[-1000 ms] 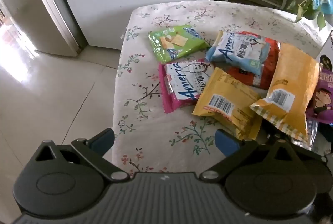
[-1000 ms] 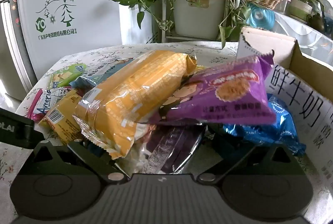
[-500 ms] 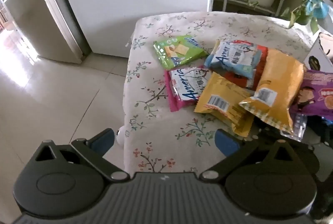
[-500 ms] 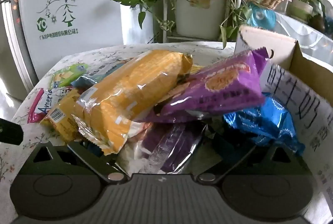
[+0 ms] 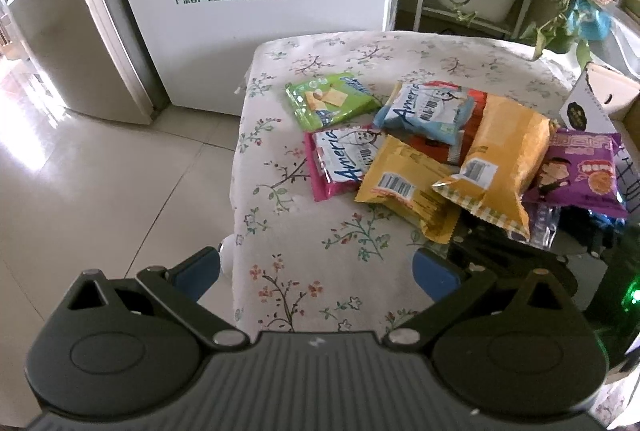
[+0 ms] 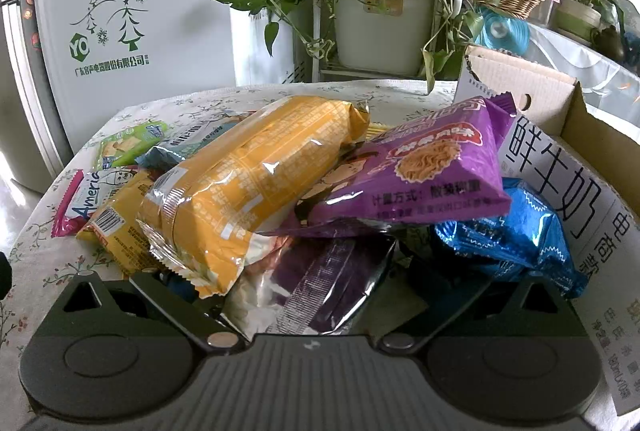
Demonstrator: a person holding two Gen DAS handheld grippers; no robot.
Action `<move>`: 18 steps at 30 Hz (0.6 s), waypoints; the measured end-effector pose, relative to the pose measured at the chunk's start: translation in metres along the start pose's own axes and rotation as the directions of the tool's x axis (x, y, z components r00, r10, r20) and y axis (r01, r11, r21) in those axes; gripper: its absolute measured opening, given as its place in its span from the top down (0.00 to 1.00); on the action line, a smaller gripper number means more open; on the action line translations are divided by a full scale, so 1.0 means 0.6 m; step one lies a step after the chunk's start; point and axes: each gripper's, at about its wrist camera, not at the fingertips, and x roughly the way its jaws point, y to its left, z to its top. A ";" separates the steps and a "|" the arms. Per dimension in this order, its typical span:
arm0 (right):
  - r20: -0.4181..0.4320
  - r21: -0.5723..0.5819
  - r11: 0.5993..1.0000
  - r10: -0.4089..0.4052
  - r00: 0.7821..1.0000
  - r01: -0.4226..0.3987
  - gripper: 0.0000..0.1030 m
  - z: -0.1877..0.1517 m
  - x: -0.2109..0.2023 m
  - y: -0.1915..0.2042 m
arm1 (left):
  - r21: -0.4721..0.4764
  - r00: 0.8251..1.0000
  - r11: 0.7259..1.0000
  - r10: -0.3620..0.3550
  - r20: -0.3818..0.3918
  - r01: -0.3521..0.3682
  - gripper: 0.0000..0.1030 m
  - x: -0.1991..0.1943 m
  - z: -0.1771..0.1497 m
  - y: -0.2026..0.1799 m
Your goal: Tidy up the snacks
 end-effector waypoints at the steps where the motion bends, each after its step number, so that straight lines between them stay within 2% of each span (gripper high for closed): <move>1: 0.000 0.000 1.000 0.000 1.000 0.000 0.00 0.000 0.000 -0.001 | 0.000 1.000 1.000 0.001 0.003 -0.001 0.01 -0.001 -0.001 0.000; 8: 0.000 0.000 1.000 0.000 1.000 0.000 0.00 0.000 0.000 -0.001 | -0.015 1.000 1.000 -0.014 0.012 0.015 0.01 -0.014 -0.003 0.006; 18: 0.000 0.000 1.000 0.000 1.000 0.000 0.00 0.000 0.000 0.000 | -0.025 0.997 0.999 -0.027 0.070 0.029 0.01 -0.055 -0.002 0.014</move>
